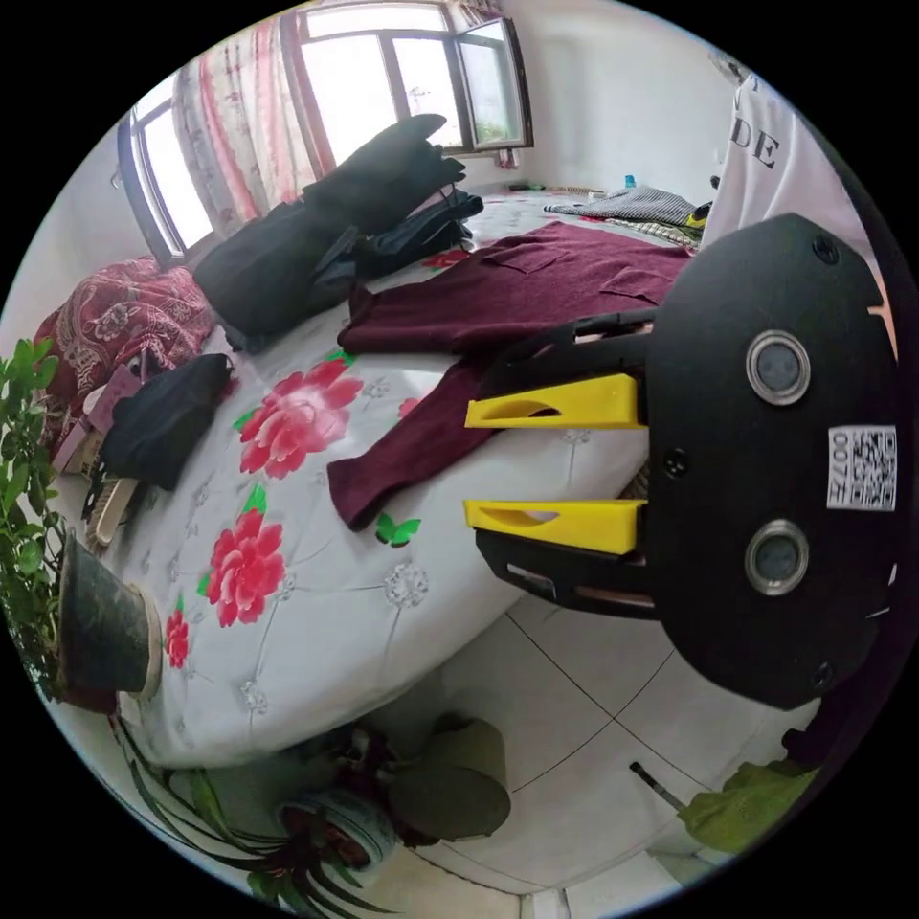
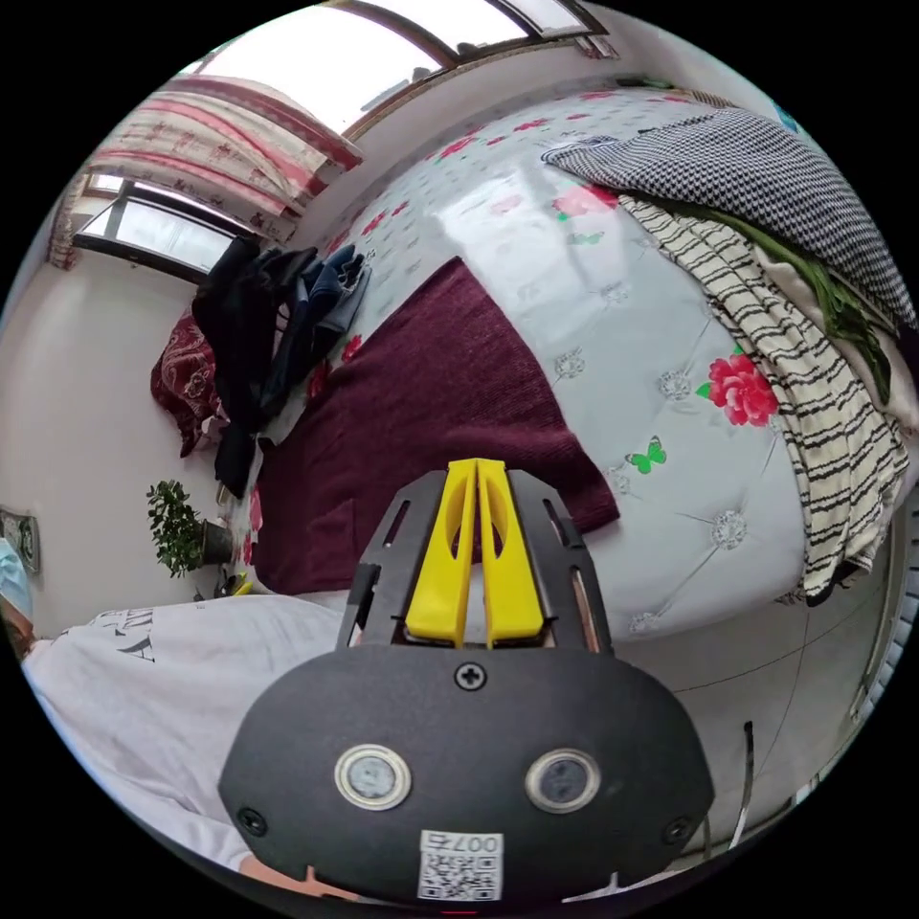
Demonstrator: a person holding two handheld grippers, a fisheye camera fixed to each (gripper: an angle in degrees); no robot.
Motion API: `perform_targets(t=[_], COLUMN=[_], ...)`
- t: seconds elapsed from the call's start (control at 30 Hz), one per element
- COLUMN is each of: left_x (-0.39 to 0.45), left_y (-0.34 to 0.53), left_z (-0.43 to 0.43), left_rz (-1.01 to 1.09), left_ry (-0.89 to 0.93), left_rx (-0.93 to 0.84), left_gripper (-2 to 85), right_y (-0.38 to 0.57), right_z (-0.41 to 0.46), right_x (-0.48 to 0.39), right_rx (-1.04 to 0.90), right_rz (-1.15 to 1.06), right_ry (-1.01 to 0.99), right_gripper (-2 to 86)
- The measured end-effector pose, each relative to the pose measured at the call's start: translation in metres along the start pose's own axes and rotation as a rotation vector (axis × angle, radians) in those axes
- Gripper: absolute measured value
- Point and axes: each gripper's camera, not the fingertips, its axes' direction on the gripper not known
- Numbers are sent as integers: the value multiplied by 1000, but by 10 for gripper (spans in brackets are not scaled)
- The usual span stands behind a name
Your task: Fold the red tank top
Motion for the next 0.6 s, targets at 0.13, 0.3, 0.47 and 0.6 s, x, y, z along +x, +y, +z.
perform_targets(t=[0.13, 0.3, 0.47, 0.6], left_x=[18, 40, 94, 67], left_y=[-44, -75, -65, -73], left_z=[16, 51, 85, 34], left_rz=[24, 34, 310, 178], left_ry=[-174, -330, -685, -555], left_rx=[61, 55, -5, 106], left_gripper=[155, 153, 8, -5], right_y=[-10, -14, -9, -4], right_z=[39, 63, 73, 70], right_x=[-65, -124, -141, -141], right_rx=[-84, -125, -106, -89], right_rz=[-112, -204, -161, -145], right_ry=[-54, -107, -179, -172], right_gripper=[-3, -3, -3, -3])
